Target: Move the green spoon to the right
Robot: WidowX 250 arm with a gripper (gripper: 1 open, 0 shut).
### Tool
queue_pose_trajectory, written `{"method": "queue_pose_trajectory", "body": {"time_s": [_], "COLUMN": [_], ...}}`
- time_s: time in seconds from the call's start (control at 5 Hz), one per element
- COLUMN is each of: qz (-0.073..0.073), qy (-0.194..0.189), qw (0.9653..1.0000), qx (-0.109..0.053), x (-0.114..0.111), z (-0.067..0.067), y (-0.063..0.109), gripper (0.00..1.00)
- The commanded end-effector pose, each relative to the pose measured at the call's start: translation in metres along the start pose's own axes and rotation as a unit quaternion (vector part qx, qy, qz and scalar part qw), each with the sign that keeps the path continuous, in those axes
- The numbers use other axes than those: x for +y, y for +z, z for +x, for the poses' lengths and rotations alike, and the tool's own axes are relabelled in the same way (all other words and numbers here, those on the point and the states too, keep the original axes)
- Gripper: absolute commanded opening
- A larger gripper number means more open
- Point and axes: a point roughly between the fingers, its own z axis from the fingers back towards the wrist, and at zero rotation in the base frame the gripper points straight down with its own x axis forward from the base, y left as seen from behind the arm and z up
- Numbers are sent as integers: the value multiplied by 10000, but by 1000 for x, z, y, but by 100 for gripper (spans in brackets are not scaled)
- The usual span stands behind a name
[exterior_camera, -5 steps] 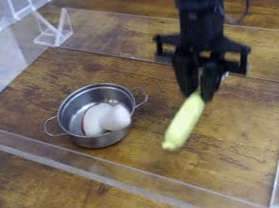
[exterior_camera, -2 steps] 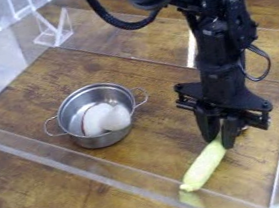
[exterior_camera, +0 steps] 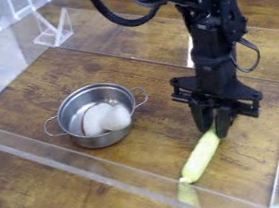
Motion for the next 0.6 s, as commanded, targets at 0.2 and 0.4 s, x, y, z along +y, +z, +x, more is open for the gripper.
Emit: {"method": "queue_pose_trajectory", "body": {"time_s": [0.2, 0.4], "qz": [-142, -185], "qy": [-160, -217], "qw": [9993, 9991], "qx": [-306, -323], "x": [0, -1], "z": [15, 15], "y": [8, 8], "gripper": [100, 100]}}
